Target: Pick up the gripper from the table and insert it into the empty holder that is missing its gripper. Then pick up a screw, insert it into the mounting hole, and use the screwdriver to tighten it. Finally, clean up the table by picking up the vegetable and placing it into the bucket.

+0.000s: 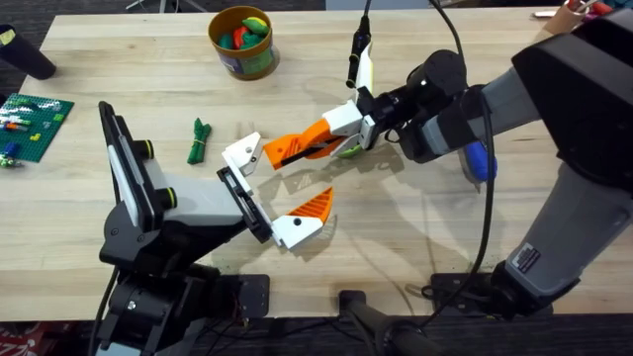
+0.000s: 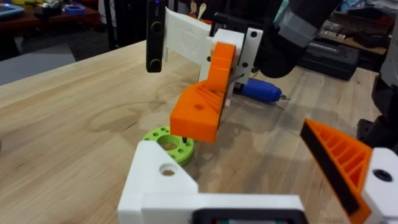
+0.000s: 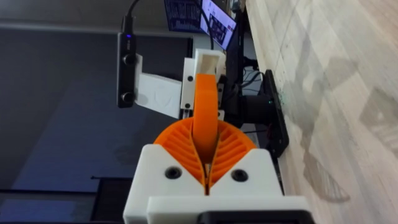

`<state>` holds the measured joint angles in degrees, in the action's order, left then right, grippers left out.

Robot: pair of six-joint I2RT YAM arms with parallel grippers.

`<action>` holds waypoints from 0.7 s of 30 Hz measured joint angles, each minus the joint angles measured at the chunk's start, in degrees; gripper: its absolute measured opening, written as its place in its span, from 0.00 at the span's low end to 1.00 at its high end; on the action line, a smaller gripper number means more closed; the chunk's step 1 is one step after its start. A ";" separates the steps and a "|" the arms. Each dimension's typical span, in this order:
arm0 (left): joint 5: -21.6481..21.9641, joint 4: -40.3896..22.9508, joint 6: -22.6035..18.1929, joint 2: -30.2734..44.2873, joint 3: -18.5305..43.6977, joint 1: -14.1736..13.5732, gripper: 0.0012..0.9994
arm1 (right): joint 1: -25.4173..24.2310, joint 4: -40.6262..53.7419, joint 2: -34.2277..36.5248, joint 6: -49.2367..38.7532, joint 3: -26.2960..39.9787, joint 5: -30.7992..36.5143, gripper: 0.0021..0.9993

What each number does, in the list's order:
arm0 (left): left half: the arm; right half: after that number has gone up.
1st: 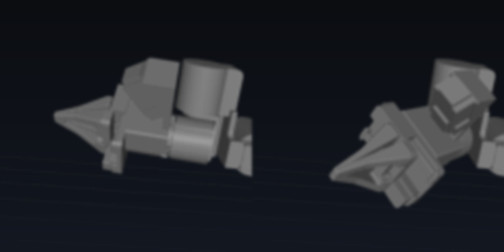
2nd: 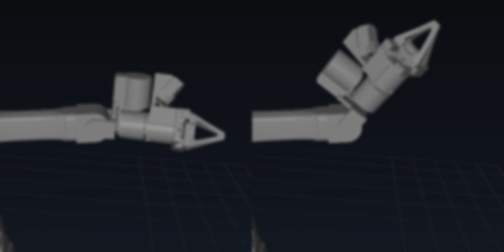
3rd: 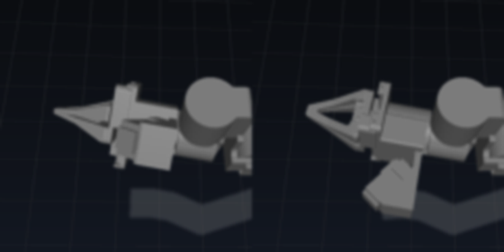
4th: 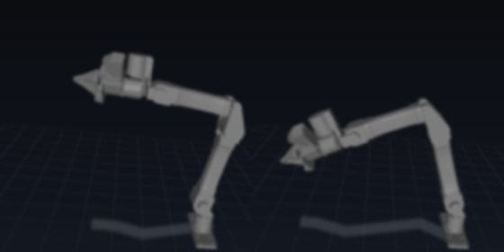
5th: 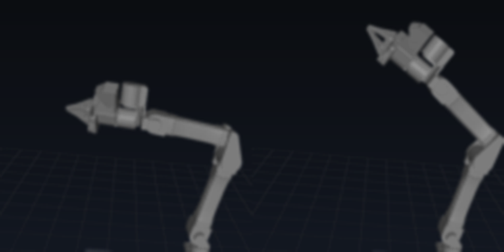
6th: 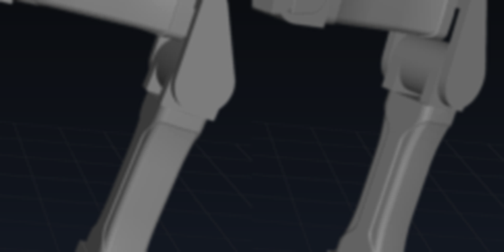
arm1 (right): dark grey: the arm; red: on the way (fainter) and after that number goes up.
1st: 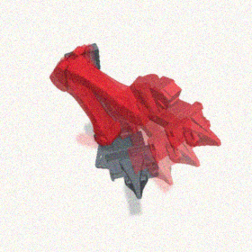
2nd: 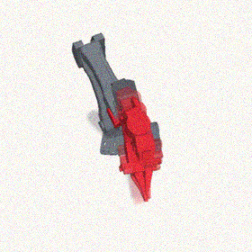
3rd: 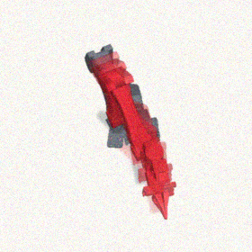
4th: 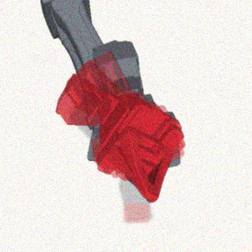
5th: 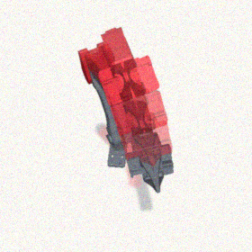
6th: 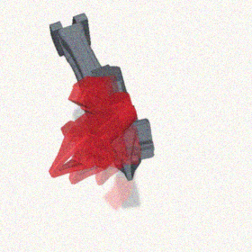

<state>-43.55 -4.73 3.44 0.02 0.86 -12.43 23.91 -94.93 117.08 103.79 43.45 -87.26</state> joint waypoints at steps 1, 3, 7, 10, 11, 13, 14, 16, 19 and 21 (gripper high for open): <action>0.03 0.07 0.01 0.02 0.01 -0.01 0.99 | 0.01 0.38 0.00 0.02 -0.01 0.14 0.02; 0.07 0.11 0.02 0.02 0.01 0.00 0.99 | -0.02 1.51 0.00 0.06 -0.05 0.20 0.02; 0.04 0.15 0.02 0.02 0.01 -0.01 0.99 | -0.71 4.56 0.07 0.26 -0.07 0.18 0.02; 0.04 0.15 0.02 0.02 0.01 -0.01 0.99 | -1.96 4.74 0.07 0.36 -0.07 0.18 0.02; 0.04 0.15 0.02 0.02 0.01 -0.01 0.99 | -2.40 4.74 0.05 0.36 -0.07 0.18 0.02; 0.04 0.15 0.02 0.03 0.01 -0.01 0.99 | -3.33 4.76 -0.01 0.39 -0.07 0.18 0.02; 0.04 0.15 0.02 0.02 0.01 -0.01 0.99 | -3.71 4.79 -0.13 0.39 -0.07 0.18 0.02; 0.03 0.15 0.02 0.02 0.01 -0.01 0.99 | -4.32 4.96 -0.85 0.40 -0.10 0.18 0.02; 0.04 0.15 0.02 0.02 0.01 -0.01 0.99 | -4.56 4.97 -3.55 0.36 -0.12 0.18 0.02; 0.04 0.15 0.02 0.02 0.01 -0.01 0.99 | -4.55 4.90 -5.94 0.36 -0.12 0.19 0.02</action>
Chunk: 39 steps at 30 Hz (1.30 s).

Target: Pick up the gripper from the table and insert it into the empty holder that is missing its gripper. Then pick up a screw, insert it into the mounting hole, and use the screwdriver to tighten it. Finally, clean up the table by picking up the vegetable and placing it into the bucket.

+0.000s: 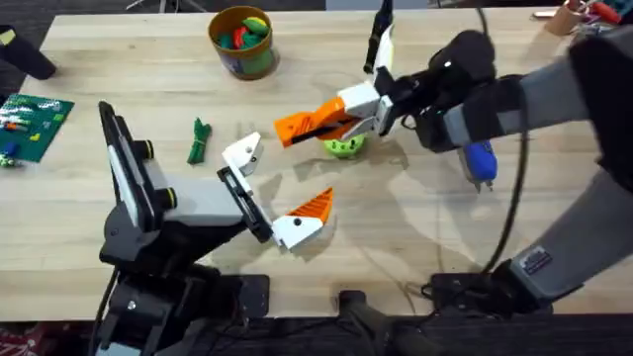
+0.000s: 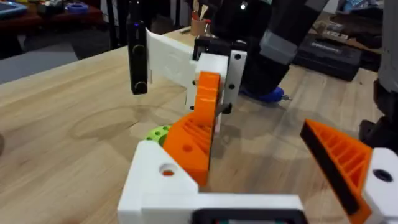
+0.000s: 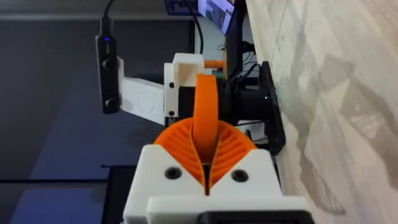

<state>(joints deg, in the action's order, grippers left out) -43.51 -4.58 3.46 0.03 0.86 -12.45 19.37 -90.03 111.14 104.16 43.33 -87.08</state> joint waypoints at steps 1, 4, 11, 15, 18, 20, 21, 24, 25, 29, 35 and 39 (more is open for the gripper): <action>0.00 0.00 0.00 0.00 0.00 0.00 0.99 | 0.01 0.00 -1.22 0.01 0.00 0.00 0.02; 0.00 0.00 0.00 0.00 0.00 0.00 0.99 | 0.13 -0.07 -4.63 0.05 0.00 0.01 0.02; 0.00 0.00 0.00 0.01 0.00 0.00 0.99 | 0.23 -0.29 -10.25 -0.64 -4.40 0.04 0.02; 0.00 0.00 0.00 0.02 0.00 0.00 0.99 | 0.29 0.48 -10.54 -3.70 -8.54 0.02 0.02; -0.01 0.00 0.00 0.02 0.00 0.00 0.99 | 0.62 3.47 -10.14 -6.55 -9.42 0.01 0.02; 0.00 0.00 0.00 0.00 0.00 0.00 0.99 | 1.11 4.79 -9.32 -8.15 -9.42 0.01 0.02; 0.00 0.00 0.00 0.00 0.00 0.00 0.99 | 1.52 5.02 -8.74 -8.86 -9.42 0.00 0.02; 0.00 0.00 0.00 0.00 0.00 0.00 0.99 | 2.74 5.30 -7.81 -10.32 -9.42 -0.01 0.02; 0.00 0.00 0.00 0.00 0.00 0.00 0.99 | 3.18 5.33 -7.76 -10.76 -9.42 -0.01 0.02; 0.00 0.00 0.00 0.00 0.00 0.00 0.99 | 4.44 6.20 -7.68 -11.81 -9.25 -0.01 0.02; 0.00 0.00 0.00 0.00 0.00 0.00 0.99 | 4.99 6.53 -5.33 -12.25 -6.74 -0.01 0.02; 0.00 0.00 0.00 0.01 0.00 0.00 0.99 | 5.28 6.82 -3.22 -12.21 -5.36 -0.01 0.02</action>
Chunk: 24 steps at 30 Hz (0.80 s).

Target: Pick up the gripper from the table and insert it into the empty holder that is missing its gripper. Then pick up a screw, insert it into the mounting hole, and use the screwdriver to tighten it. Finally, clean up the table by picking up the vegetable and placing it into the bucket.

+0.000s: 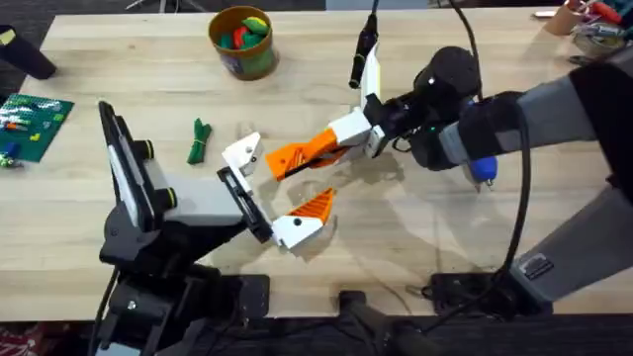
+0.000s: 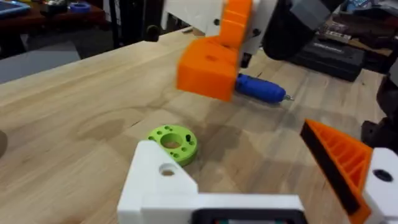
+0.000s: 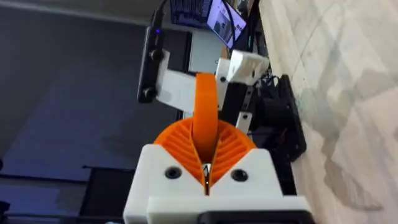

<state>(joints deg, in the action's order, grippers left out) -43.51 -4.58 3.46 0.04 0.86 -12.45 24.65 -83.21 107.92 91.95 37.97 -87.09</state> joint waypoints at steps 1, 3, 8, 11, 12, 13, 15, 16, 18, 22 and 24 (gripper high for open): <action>0.00 0.01 0.00 0.00 0.00 0.00 0.99 | 0.08 0.06 0.21 0.07 0.17 0.00 0.02; 0.00 0.00 0.00 0.00 0.00 0.00 0.99 | 0.20 0.09 0.33 0.17 0.48 -0.01 0.02; 0.00 0.00 0.00 0.00 0.00 0.00 0.99 | 0.65 0.08 0.33 0.51 1.09 0.04 0.02; 0.00 0.00 0.00 -0.01 0.00 0.00 0.99 | 1.44 0.08 0.33 0.96 1.66 0.04 0.02; 0.00 0.00 0.00 -0.01 0.00 0.00 0.99 | 1.75 0.07 0.33 1.16 1.86 0.04 0.02; 0.00 0.00 0.00 -0.01 0.00 0.00 0.99 | 2.03 0.05 0.35 1.35 2.06 0.04 0.02; 0.00 0.00 0.00 -0.01 0.00 0.00 0.99 | 2.48 0.03 0.50 1.75 2.43 0.05 0.02; 0.00 0.00 0.00 -0.01 0.00 0.00 0.99 | 2.60 -0.01 0.68 2.03 2.58 0.07 0.02; -0.01 0.00 0.00 -0.01 0.00 0.00 0.99 | 2.62 -0.02 1.17 2.35 2.85 0.29 0.02; 0.01 0.00 0.00 0.01 0.00 0.00 0.99 | 2.69 0.04 2.07 3.08 3.57 0.59 0.02; 0.07 0.00 0.01 -0.01 0.00 0.01 0.99 | 2.73 -0.05 2.53 3.67 3.96 0.63 0.02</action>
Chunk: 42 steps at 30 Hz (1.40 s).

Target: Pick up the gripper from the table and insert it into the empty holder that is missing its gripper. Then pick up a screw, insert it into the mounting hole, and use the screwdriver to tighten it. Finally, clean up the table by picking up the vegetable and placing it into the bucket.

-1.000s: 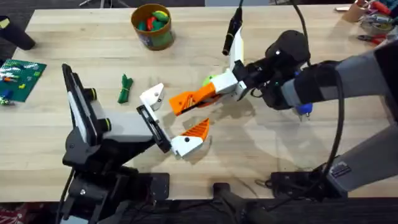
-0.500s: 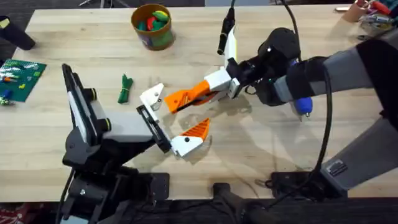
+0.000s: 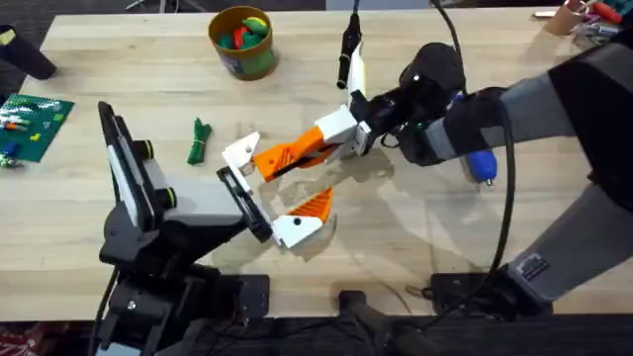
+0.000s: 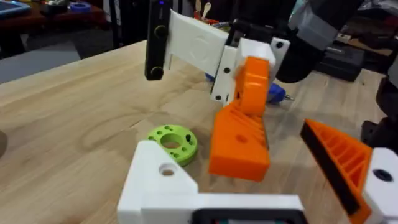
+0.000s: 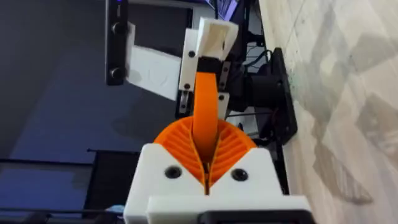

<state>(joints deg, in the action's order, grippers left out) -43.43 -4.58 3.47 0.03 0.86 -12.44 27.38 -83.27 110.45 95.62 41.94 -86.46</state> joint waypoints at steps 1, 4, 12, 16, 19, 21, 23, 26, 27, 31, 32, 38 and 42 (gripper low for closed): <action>0.10 0.00 0.01 0.00 0.00 0.01 0.99 | 0.00 -0.03 0.28 0.14 0.17 -0.01 0.02; 0.33 0.01 -0.01 0.00 0.00 0.01 0.99 | 0.10 -0.07 0.89 0.43 0.38 -0.02 0.02; 1.29 0.07 -0.01 0.00 0.00 0.01 0.99 | 0.73 -0.95 0.97 0.68 1.77 -0.29 0.02; 1.04 0.09 -0.03 0.00 0.00 -0.01 0.99 | 0.90 -1.05 0.97 0.83 2.28 -0.22 0.02; 1.02 0.09 -0.03 0.00 0.00 -0.01 0.99 | 0.96 -1.19 0.97 0.97 2.33 -0.22 0.02; 1.02 0.08 -0.03 0.00 0.00 -0.01 0.99 | 0.96 -1.22 0.97 1.09 2.36 -0.22 0.02; 1.02 0.09 -0.03 0.00 0.00 -0.01 0.99 | 0.96 -1.22 0.97 1.25 2.38 -0.22 0.02; 1.02 0.09 -0.03 0.00 0.00 -0.01 0.99 | 0.96 -1.24 0.97 1.29 2.38 -0.18 0.02; 1.04 0.09 -0.03 0.00 0.00 -0.01 0.99 | 0.97 -1.24 0.97 1.29 2.38 -0.11 0.02; 1.04 0.09 -0.03 0.02 0.00 -0.01 0.99 | 1.06 -1.23 0.95 1.29 2.38 0.19 0.02; 1.04 0.09 -0.03 0.00 0.00 -0.01 0.99 | 1.10 -1.20 0.97 1.29 2.38 0.25 0.02; 1.00 0.06 0.04 0.00 0.00 -0.01 0.99 | 1.21 -1.42 2.31 1.29 2.80 1.44 0.02; 1.04 0.07 0.05 0.02 0.00 -0.01 0.99 | 1.32 -1.38 3.32 1.34 4.10 1.90 0.02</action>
<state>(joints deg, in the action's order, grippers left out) -42.39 -4.51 3.52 0.05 0.86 -12.45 28.70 -84.64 113.77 96.96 46.04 -84.55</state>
